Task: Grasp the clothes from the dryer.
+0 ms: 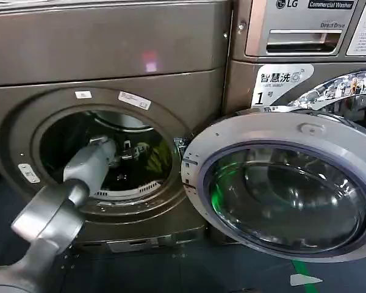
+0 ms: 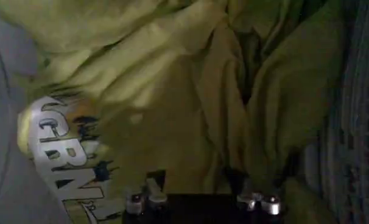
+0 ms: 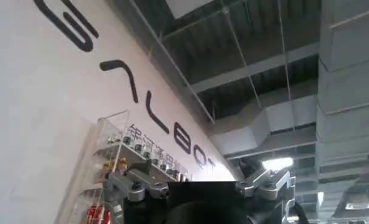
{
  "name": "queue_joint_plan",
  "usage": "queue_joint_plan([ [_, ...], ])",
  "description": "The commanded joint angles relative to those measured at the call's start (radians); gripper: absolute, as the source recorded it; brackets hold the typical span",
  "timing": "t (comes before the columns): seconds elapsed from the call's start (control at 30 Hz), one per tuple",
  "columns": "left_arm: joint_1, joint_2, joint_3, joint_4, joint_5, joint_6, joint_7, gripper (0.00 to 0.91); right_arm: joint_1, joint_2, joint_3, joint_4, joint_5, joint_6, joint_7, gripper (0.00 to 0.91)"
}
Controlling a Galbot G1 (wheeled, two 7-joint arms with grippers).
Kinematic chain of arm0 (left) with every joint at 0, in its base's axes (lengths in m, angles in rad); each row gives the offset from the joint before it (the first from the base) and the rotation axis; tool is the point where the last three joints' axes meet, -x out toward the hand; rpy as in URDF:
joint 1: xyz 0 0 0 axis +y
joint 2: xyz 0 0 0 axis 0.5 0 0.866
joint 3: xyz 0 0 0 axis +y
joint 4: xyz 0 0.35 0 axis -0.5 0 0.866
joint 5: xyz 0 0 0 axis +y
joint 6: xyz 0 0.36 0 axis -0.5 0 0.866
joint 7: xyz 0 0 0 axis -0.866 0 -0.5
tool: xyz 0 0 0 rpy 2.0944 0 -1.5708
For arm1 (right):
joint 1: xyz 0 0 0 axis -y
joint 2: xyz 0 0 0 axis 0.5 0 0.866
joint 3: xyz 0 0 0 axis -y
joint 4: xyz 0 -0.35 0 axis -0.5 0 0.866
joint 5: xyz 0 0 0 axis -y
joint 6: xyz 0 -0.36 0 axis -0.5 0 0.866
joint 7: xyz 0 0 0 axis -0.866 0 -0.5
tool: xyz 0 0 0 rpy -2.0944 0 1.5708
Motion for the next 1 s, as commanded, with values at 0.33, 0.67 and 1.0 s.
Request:
queue_joint_plan([
  [0.33,0.027,0.021,-0.221,-0.092,-0.167,0.032,-0.107,0.000,0.013,0.006,-0.021,0.011,-0.009,0.001,-0.001,0.907],
  [0.67,0.277,0.048,-0.471,-0.468,-0.594,0.069,-0.468,0.000,0.012,0.007,-0.021,0.014,-0.011,0.004,0.001,0.907],
  [1.0,0.475,0.039,-0.620,-0.785,-0.694,-0.009,-0.752,0.000,0.006,0.010,-0.014,0.015,-0.008,0.006,0.003,0.907],
])
